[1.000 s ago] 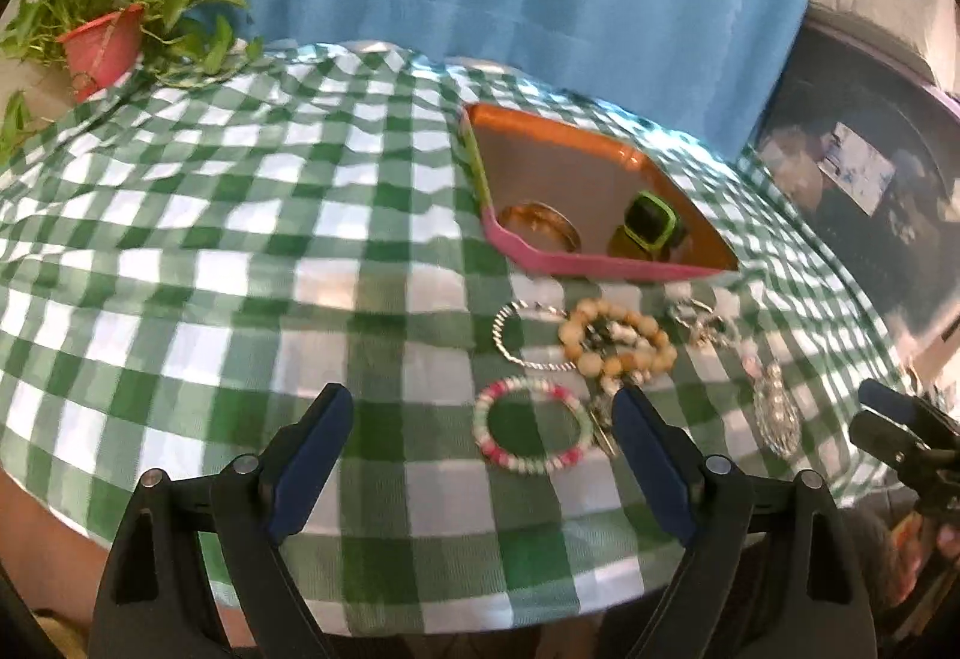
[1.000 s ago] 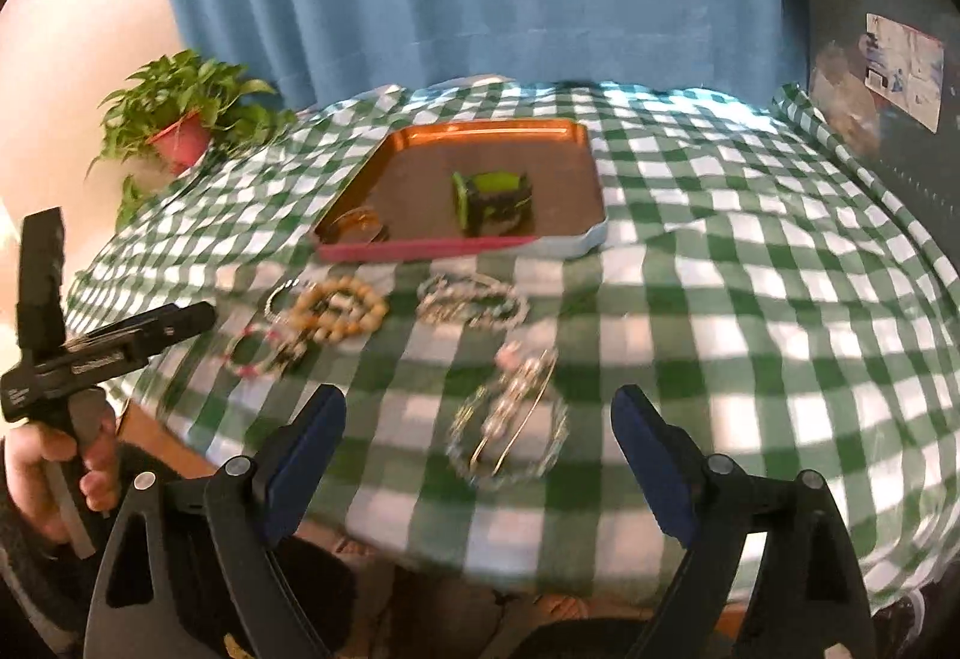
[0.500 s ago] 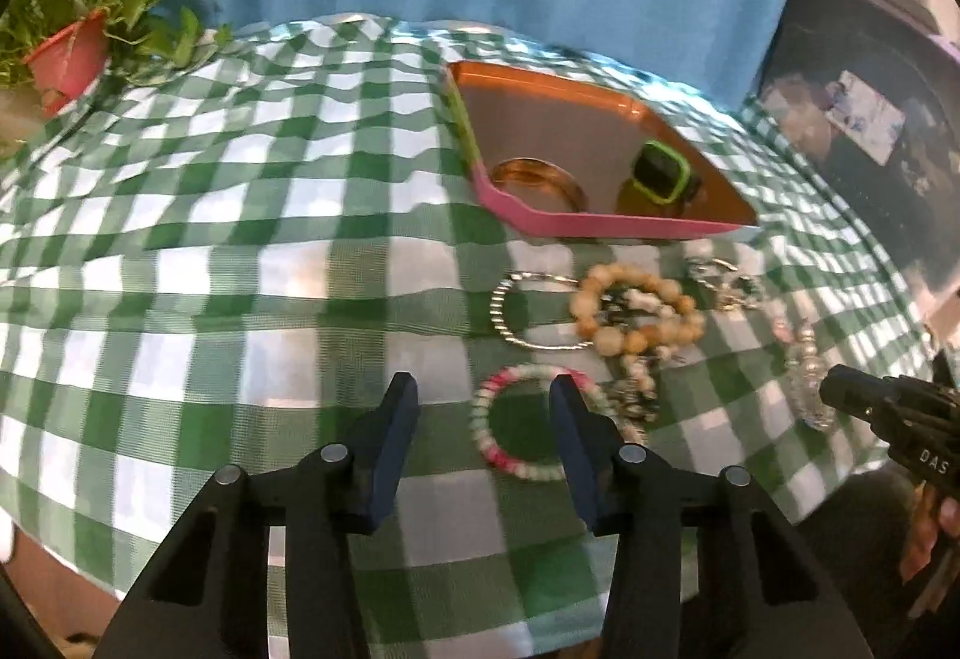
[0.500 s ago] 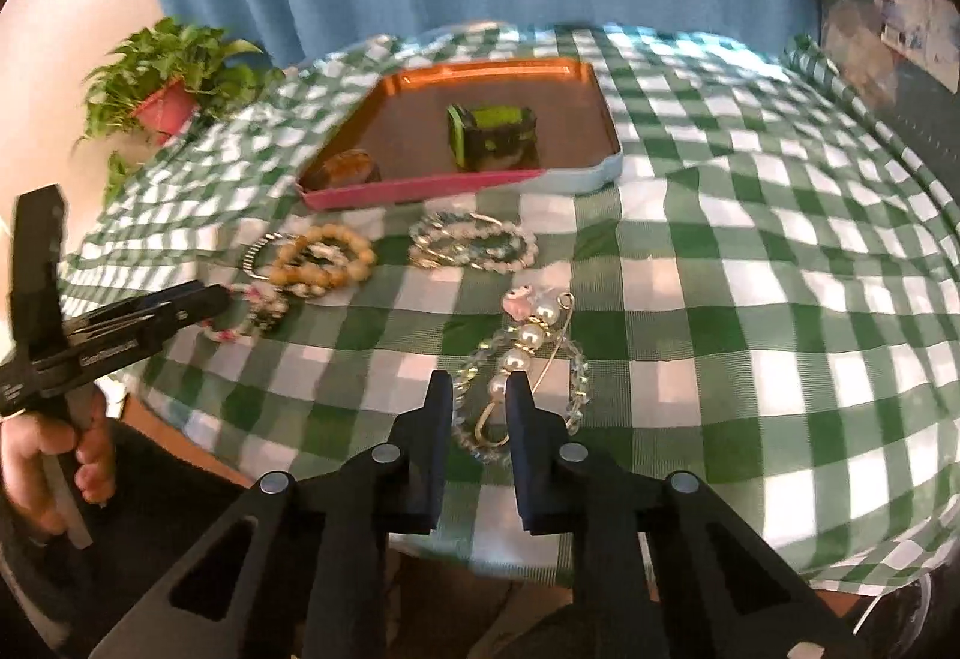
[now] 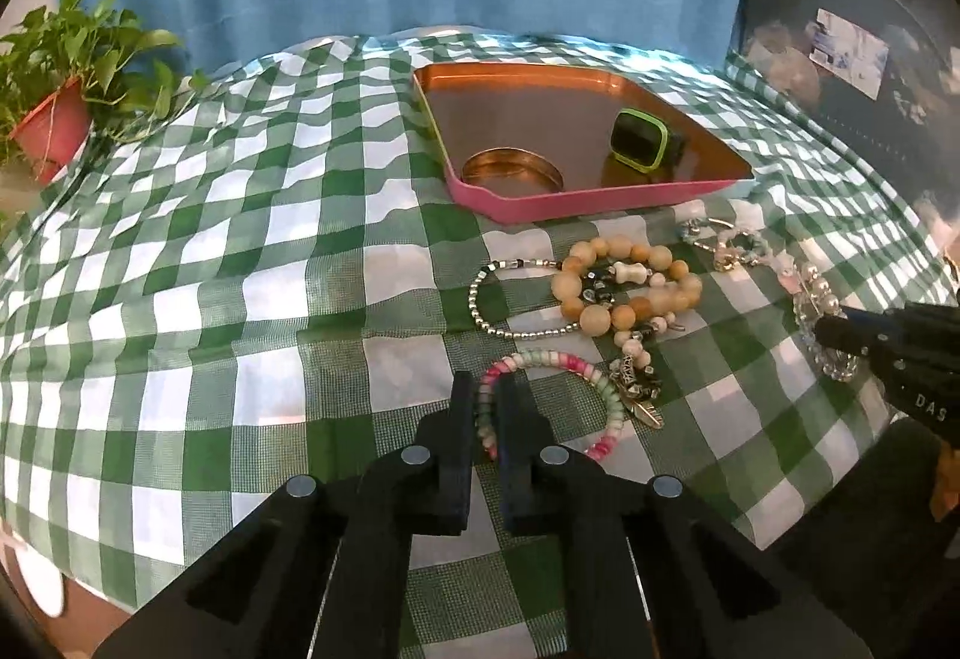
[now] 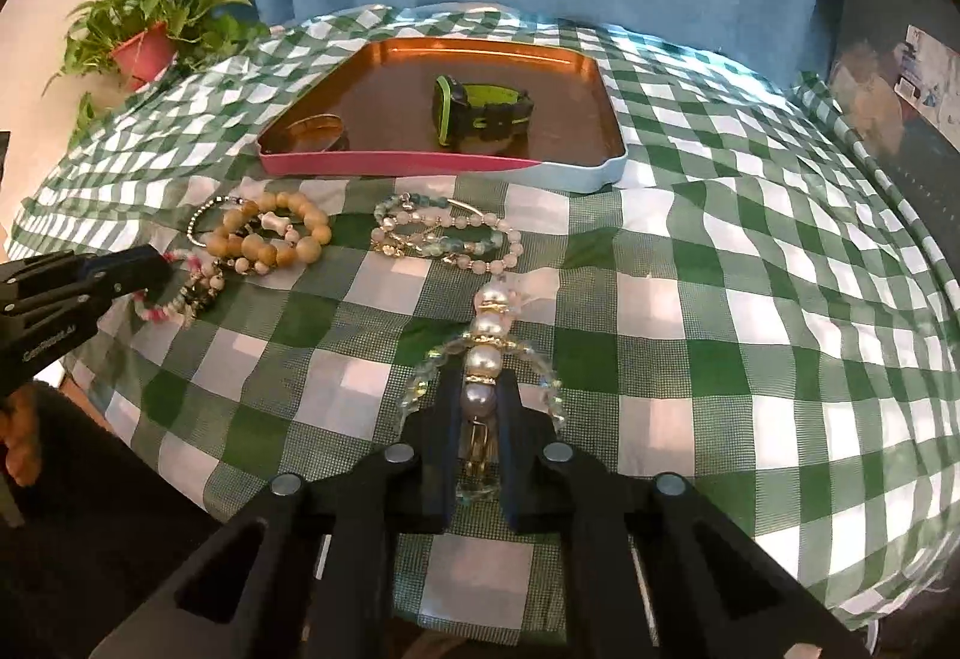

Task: Organize jewelry
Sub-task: 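Grasp the pink-white bead bracelet with the left tool while the right tool grasps the pearl clip, then carry the bead bracelet with the left tool while the right tool carries the pearl clip to the tray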

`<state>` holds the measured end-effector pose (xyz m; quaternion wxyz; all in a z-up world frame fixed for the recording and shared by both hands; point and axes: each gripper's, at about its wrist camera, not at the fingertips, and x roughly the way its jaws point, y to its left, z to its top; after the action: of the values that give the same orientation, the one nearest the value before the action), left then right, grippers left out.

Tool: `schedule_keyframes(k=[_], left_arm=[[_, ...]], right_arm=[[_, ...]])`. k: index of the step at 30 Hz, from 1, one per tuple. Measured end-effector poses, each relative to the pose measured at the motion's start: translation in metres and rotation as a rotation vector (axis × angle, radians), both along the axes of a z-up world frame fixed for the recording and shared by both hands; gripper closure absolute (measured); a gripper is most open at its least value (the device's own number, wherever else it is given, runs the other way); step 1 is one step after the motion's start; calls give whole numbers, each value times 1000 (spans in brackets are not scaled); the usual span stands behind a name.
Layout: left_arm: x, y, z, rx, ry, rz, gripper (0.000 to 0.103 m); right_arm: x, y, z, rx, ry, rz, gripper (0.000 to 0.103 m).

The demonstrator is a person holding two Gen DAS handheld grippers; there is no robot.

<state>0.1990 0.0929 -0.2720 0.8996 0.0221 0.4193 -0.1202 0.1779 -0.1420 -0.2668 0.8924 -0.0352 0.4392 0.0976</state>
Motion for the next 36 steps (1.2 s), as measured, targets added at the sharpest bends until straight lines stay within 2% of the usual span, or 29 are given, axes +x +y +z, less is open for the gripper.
schedule_keyframes(k=[7, 9, 13, 19, 29, 36], left_arm=[[-5, 4, 6, -31, -5, 18, 96], [-8, 3, 10, 0, -29, 30, 96], [-12, 5, 23, -25, -38, 51, 96], [-10, -2, 41, -44, -33, 44, 96], [-37, -26, 118, -62, -154, 20, 96], [-74, -35, 181, -142, -267, -11, 96]], right_arm=[[-9, -2, 12, 55, -30, -13, 94], [-12, -2, 18, 39, -40, -25, 94], [-14, -2, 26, 40, -39, -29, 94], [-22, 4, 54, 41, -86, -7, 94], [-54, 8, 125, 87, -213, 18, 94], [-92, 5, 171, 105, -314, 16, 94]])
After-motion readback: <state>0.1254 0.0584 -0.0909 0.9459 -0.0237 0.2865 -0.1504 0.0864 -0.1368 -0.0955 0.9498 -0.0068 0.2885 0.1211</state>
